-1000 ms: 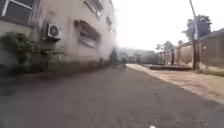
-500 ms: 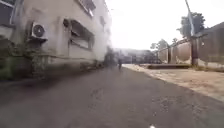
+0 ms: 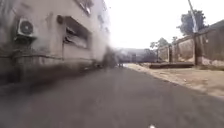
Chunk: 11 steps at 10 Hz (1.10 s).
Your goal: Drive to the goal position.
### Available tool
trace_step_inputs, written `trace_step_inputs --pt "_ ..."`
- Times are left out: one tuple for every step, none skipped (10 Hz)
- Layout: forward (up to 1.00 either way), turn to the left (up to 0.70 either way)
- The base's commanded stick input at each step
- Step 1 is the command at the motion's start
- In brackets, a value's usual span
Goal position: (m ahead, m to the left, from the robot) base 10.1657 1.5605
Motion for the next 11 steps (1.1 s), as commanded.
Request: trace_step_inputs --pt "1.0 0.0" --pt "1.0 0.0" --pt "1.0 0.0" --pt "1.0 0.0" --pt "1.0 0.0" --pt "1.0 0.0" --pt "1.0 0.0" --pt "1.0 0.0" --pt "1.0 0.0" --pt "1.0 0.0" --pt "1.0 0.0"
